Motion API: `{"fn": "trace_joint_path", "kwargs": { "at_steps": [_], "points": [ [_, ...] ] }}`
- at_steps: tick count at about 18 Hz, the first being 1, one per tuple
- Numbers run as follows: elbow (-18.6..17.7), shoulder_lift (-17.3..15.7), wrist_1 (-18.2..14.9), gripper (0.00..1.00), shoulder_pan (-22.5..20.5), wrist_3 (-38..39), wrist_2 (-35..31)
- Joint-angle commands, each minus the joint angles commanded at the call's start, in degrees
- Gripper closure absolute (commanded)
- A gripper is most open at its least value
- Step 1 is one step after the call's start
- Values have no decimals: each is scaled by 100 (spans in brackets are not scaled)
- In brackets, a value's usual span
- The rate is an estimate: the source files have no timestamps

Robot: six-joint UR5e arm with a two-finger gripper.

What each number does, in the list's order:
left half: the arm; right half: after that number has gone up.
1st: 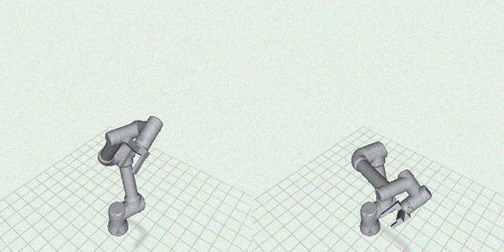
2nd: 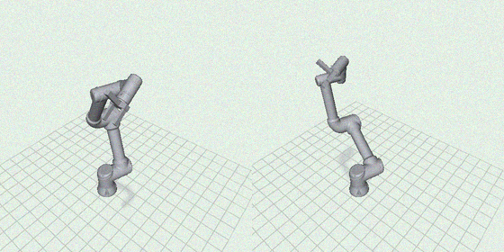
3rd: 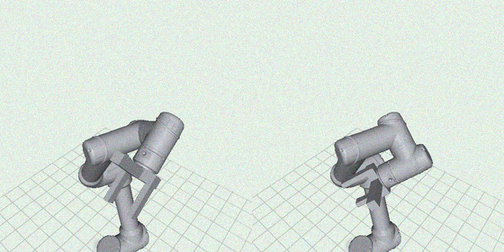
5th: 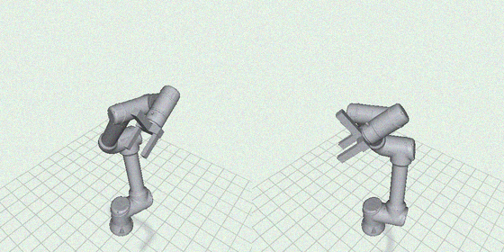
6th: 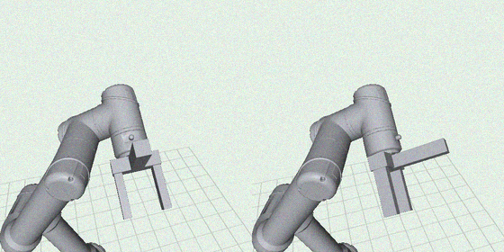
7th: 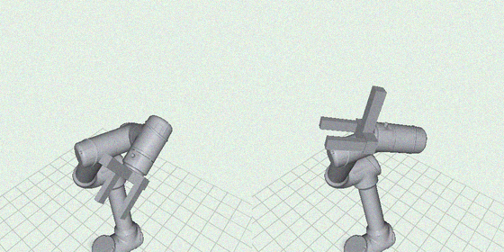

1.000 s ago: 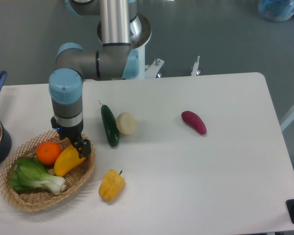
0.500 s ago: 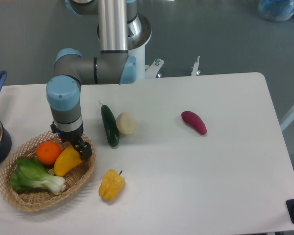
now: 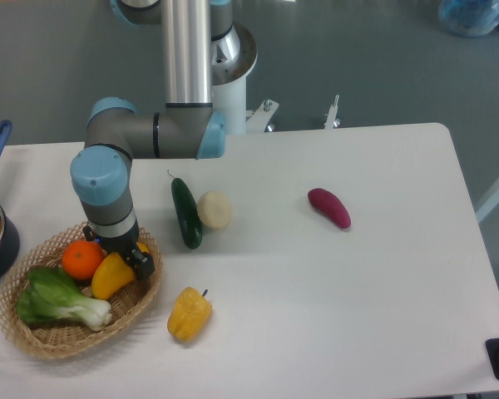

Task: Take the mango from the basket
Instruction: 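Lower the gripper onto the yellow mango and close on it, then lift the yellow mango out of the basket and carry it away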

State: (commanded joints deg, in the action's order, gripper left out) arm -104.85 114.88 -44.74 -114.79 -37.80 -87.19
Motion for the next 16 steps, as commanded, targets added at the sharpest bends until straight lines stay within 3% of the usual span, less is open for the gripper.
{"fn": "trace_joint_path", "kwargs": {
  "at_steps": [6,13,16],
  "points": [
    [-62,-307,-61,74,-149,27,307],
    [-27,-764,-79,73,-878,18,1115],
    [131,-800,-70,70,-1168,-60,1187]
  ]
}}
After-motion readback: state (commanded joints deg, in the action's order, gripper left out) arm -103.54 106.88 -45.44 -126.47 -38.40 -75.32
